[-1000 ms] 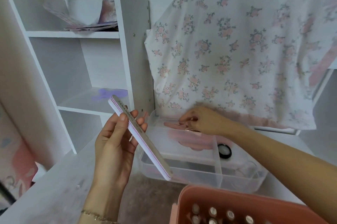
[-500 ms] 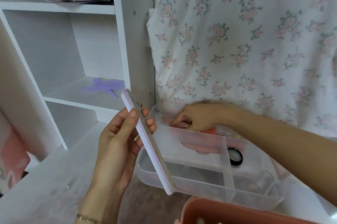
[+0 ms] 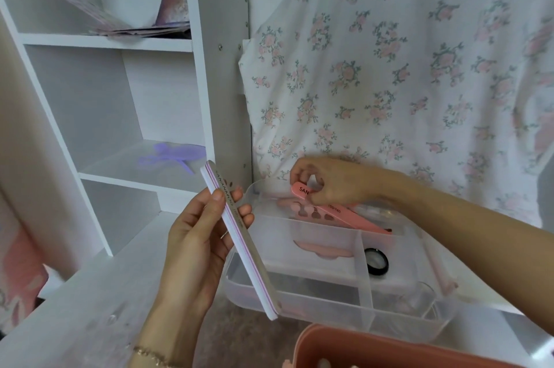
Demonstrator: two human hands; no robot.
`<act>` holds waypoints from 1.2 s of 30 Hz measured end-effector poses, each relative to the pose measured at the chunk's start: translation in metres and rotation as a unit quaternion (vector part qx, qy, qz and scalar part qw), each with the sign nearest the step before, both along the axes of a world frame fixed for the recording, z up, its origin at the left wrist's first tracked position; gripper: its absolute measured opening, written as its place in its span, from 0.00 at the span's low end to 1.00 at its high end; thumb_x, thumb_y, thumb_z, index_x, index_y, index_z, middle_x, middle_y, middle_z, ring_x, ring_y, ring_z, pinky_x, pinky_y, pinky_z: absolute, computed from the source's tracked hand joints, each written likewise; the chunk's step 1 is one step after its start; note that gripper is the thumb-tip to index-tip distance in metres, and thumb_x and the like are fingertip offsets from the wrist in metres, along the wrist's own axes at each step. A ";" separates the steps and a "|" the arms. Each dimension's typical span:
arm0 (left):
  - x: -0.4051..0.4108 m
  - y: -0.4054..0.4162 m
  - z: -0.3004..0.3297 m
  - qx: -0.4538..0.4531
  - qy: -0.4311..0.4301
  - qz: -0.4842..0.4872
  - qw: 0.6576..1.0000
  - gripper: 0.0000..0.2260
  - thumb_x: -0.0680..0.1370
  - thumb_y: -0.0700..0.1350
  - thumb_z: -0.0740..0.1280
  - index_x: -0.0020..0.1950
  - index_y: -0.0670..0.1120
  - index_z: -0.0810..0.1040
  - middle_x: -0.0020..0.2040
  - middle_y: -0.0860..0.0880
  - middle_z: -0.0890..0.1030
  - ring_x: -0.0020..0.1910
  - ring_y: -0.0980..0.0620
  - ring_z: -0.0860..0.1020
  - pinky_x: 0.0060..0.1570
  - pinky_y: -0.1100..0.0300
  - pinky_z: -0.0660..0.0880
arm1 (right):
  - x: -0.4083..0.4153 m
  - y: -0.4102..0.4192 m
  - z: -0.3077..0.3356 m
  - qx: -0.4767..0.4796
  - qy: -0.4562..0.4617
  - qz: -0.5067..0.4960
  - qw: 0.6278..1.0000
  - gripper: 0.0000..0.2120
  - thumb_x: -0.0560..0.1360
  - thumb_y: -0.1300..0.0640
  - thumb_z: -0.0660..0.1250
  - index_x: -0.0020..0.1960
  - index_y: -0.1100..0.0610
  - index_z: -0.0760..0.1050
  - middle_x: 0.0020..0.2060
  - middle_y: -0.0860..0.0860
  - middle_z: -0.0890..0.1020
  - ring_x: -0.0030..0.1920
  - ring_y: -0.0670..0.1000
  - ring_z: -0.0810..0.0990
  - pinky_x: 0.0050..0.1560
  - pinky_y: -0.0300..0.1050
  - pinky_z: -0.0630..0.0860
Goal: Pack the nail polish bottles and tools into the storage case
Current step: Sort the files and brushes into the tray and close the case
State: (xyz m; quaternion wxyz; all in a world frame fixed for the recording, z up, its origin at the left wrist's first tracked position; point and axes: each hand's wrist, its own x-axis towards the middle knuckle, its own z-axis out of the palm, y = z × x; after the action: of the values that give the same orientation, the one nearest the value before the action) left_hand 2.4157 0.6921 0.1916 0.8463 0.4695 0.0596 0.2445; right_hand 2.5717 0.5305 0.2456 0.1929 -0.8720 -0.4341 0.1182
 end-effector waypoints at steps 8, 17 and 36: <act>-0.004 -0.008 0.008 -0.052 -0.015 -0.024 0.998 0.10 0.78 0.43 0.59 0.53 0.41 0.77 0.42 0.47 0.84 0.35 0.53 0.81 0.37 0.61 0.80 | -0.028 -0.018 0.041 0.201 -0.124 -0.056 0.970 0.12 0.74 0.58 0.67 0.56 0.47 0.75 0.37 0.33 0.74 0.34 0.36 0.71 0.37 0.23 0.66; -0.039 -0.026 0.023 0.014 -0.028 -0.066 0.997 0.11 0.73 0.46 0.62 0.49 0.44 0.81 0.46 0.45 0.83 0.33 0.52 0.79 0.32 0.62 0.77 | -0.081 -0.055 0.057 0.567 0.127 -0.090 0.809 0.09 0.73 0.67 0.64 0.45 0.54 0.77 0.29 0.46 0.75 0.25 0.45 0.67 0.23 0.35 0.63; -0.109 -0.061 0.013 0.248 0.052 -0.126 0.959 0.13 0.72 0.52 0.61 0.48 0.52 0.84 0.46 0.45 0.85 0.46 0.47 0.83 0.49 0.55 0.79 | -0.177 -0.044 -0.004 0.378 0.236 -0.033 0.895 0.05 0.73 0.63 0.67 0.46 0.55 0.77 0.33 0.47 0.82 0.30 0.46 0.77 0.31 0.36 0.73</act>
State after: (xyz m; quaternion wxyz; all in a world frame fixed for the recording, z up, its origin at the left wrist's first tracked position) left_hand 2.3070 0.6315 0.2044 0.7228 0.6806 -0.0191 0.1184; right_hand 2.3949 0.4862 0.2412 0.6082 -0.6938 -0.3590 0.1410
